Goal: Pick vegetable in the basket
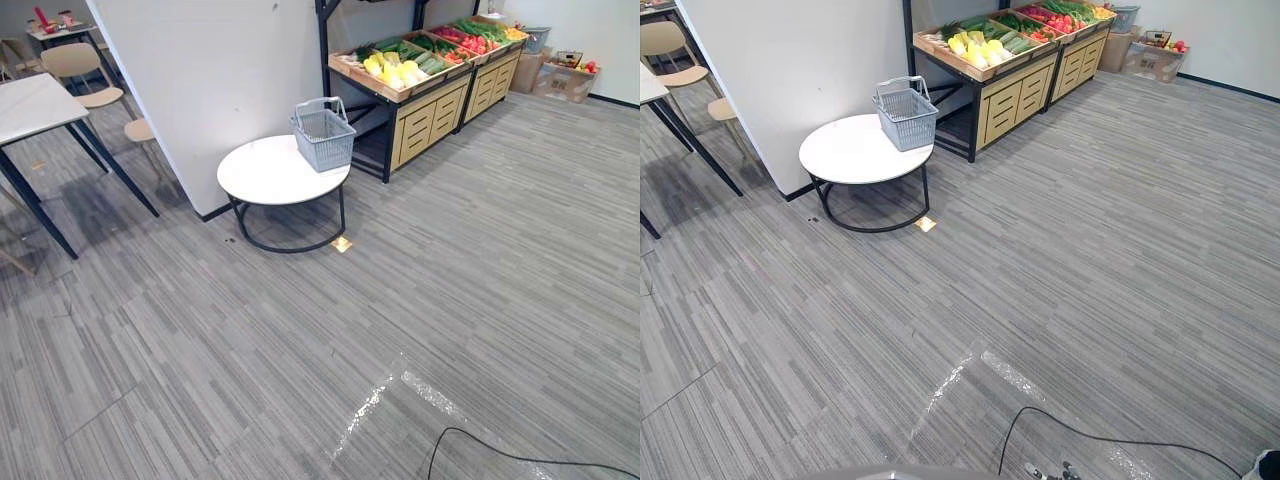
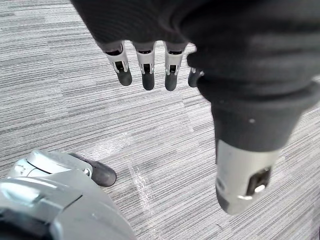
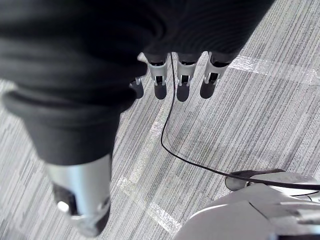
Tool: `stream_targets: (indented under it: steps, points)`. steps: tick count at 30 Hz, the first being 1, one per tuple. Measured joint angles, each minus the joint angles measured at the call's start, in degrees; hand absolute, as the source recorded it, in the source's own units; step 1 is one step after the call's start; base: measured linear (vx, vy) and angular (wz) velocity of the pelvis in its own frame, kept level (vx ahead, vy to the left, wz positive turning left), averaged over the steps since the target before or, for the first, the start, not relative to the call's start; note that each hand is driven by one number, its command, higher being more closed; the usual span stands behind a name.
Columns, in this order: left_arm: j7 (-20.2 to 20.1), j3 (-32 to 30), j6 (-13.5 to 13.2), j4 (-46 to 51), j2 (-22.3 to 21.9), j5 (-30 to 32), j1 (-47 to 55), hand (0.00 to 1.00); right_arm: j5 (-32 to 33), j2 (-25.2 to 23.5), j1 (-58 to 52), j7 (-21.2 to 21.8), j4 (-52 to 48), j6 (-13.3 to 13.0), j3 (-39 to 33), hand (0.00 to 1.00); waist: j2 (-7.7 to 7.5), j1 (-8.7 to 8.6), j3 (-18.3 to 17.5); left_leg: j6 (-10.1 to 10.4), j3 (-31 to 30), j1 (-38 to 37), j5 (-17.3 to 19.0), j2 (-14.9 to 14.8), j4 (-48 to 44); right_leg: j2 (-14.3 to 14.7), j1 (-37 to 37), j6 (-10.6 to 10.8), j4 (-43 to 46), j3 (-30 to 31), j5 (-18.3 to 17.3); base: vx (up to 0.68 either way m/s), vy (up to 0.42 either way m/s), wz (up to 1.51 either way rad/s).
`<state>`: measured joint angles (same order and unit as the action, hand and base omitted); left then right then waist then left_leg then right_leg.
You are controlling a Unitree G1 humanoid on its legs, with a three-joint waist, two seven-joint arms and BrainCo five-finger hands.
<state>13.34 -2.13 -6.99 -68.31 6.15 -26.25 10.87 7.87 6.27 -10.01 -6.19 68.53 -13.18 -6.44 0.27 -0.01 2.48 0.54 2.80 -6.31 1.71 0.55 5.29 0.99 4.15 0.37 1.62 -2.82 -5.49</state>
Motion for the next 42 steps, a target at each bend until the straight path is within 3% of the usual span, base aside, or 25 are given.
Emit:
stream_targets:
  steps: [11,17,24,30,31,33,34,35,42]
  points:
    - [2.6,-0.2,-2.4,-0.1,-0.2,2.5,-0.5,0.00,0.0,-0.3,0.7,-0.3,0.1,0.4,-0.5,0.00,-0.29,0.04,1.1,0.3,0.4,-0.2,0.2,0.0,0.0,0.0,0.3,0.4,-0.7,0.0,0.2,0.01,0.000,-0.01]
    - [-1.0,-0.5,-2.5,-0.1,-0.1,2.5,-0.4,0.00,5.3,-0.4,0.8,3.4,0.6,2.9,-2.1,0.00,-0.27,0.08,1.4,0.2,0.4,-0.5,0.1,0.0,0.1,0.0,1.1,0.8,-1.5,-0.1,0.5,0.00,0.000,0.00]
    - [-2.5,-0.5,-2.4,0.0,-0.1,2.3,-0.5,0.00,8.0,-0.4,1.0,6.2,1.8,3.0,-3.3,0.00,-0.40,0.08,2.0,0.2,0.5,-0.9,0.1,0.0,0.3,0.0,1.4,0.8,-1.6,0.0,0.5,0.00,0.000,0.00]
    - [-2.5,-0.5,-2.4,0.0,0.0,2.3,-0.6,0.00,7.9,-0.6,1.4,6.4,2.0,3.1,-4.0,0.00,-0.84,0.10,2.8,0.3,0.8,-1.8,0.2,0.0,0.5,0.0,2.2,0.8,-1.6,0.1,0.5,-0.01,-0.005,-0.01]
    - [-2.5,-0.5,-2.4,0.0,0.0,2.3,-0.6,0.00,7.9,-0.6,1.5,6.4,2.0,3.2,-4.0,0.00,-0.11,0.10,2.5,0.2,0.9,-1.8,0.2,-0.1,0.5,0.1,2.1,0.8,-1.6,0.2,0.5,-0.03,-0.012,-0.04]
    - [-2.5,-0.5,-2.4,0.0,0.0,2.3,-0.6,0.00,8.0,-0.6,1.5,6.4,2.0,3.2,-4.0,0.00,-0.71,0.09,2.8,0.2,1.0,-1.8,0.2,-0.1,0.5,0.1,2.1,0.8,-1.6,0.3,0.5,-0.01,-0.008,-0.02]
    - [-2.5,-0.5,-2.4,0.0,0.0,2.3,-0.6,0.00,8.0,-0.6,1.5,6.4,2.0,3.2,-4.0,0.00,-0.21,0.09,2.5,0.2,1.0,-1.8,0.2,-0.1,0.5,0.1,2.1,0.8,-1.6,0.3,0.5,0.00,0.000,0.00]
    - [-2.5,-0.5,-2.4,0.0,0.0,2.3,-0.6,0.00,8.0,-0.6,1.5,6.4,2.0,3.2,-4.0,0.00,-0.85,0.09,2.8,0.2,1.0,-1.8,0.2,-0.1,0.5,0.1,2.1,0.8,-1.6,0.3,0.5,0.00,0.000,0.00]
    - [-2.5,-0.5,-2.4,0.0,0.0,2.3,-0.6,0.00,8.0,-0.6,1.4,6.4,2.0,3.3,-4.0,0.00,-0.34,0.09,2.5,0.2,1.1,-1.8,0.2,-0.2,0.5,0.2,2.1,0.8,-1.7,0.3,0.5,0.00,0.000,0.00]
